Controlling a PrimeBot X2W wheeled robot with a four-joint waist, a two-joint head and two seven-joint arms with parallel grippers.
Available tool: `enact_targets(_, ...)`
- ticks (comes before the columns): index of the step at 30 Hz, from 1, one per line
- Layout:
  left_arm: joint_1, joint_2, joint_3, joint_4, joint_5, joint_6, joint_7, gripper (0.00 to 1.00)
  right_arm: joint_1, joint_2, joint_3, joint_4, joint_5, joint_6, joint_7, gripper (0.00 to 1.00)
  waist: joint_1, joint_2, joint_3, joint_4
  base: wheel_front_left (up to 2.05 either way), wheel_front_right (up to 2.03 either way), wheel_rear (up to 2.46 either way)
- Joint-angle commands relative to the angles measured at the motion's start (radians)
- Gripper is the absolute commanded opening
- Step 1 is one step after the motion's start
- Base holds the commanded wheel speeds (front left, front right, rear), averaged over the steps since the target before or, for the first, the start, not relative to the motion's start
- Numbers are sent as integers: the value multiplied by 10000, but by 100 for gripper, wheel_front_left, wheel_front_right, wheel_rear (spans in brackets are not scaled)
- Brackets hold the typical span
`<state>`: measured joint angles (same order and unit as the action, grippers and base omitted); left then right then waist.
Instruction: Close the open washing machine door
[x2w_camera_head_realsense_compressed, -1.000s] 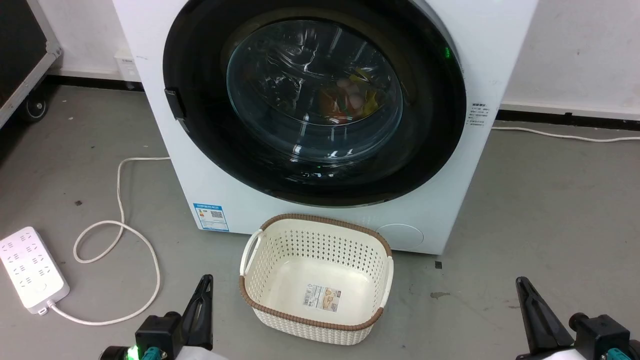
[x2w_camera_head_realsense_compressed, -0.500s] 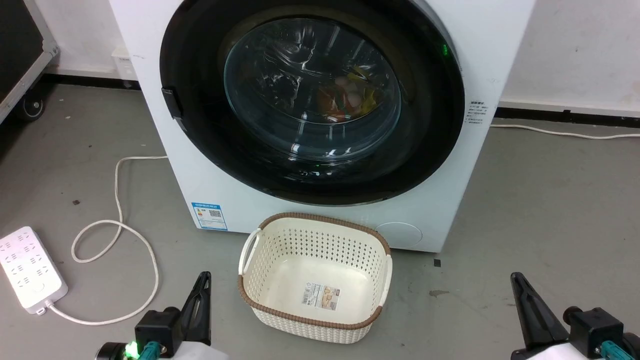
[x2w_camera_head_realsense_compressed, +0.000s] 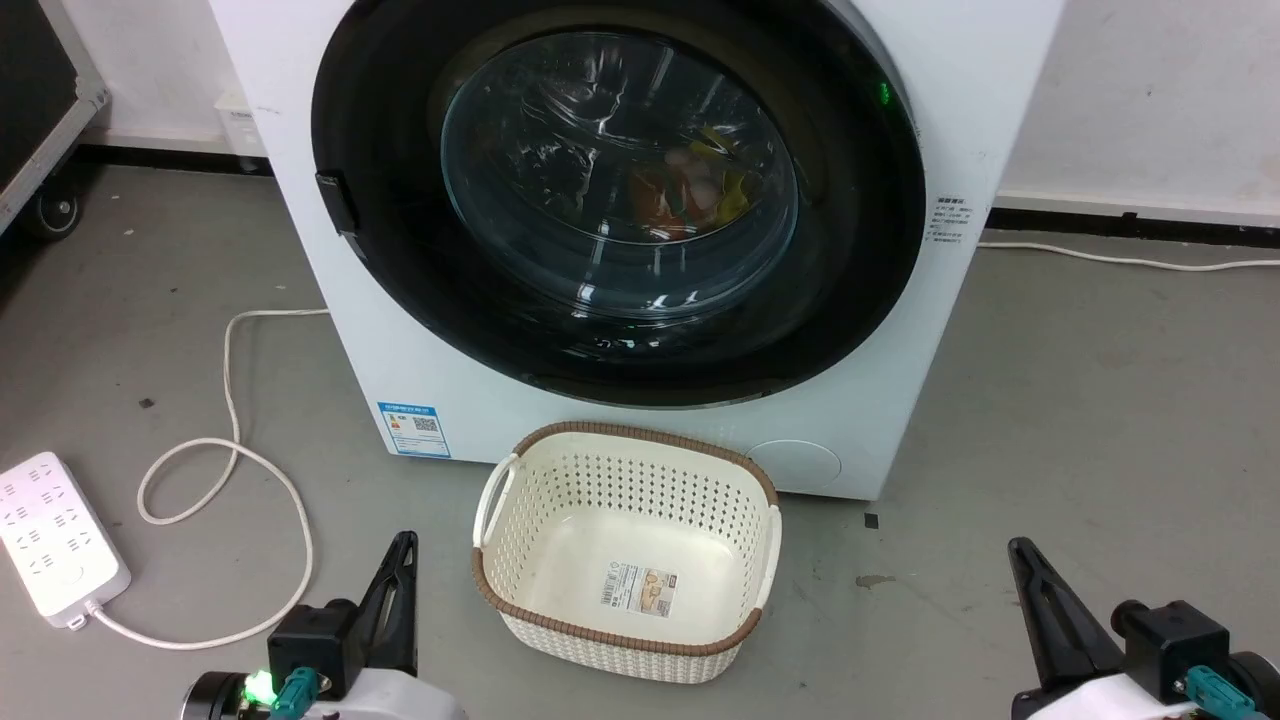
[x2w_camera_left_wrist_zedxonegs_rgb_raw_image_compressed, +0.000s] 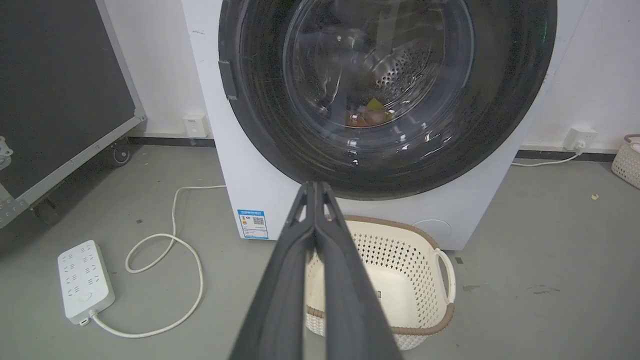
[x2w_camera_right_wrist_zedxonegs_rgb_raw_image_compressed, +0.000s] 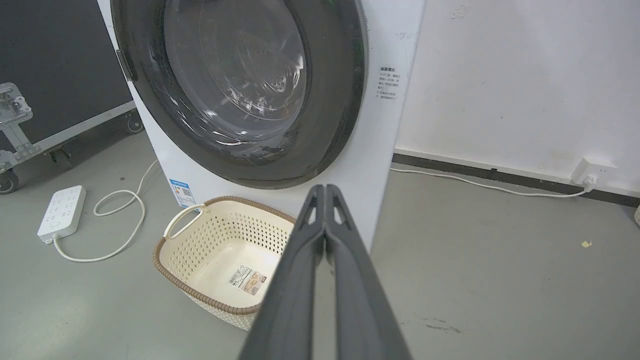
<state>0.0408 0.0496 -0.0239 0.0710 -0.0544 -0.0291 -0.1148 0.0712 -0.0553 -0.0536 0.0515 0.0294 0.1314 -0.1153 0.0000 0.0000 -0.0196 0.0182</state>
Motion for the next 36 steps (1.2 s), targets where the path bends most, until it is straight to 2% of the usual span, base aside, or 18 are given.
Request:
enact_targets(1,-135,4,17,-85,57,52,45,0,-200,29,40,-100,-67,-4,47,0,0,0,5,-4,0,0,0)
enact_targets(36,-322,6,169,-514,391,216,801,0,-551,44,380,-384,-223,-6,806,0,0,0,136,-126,0,0,0)
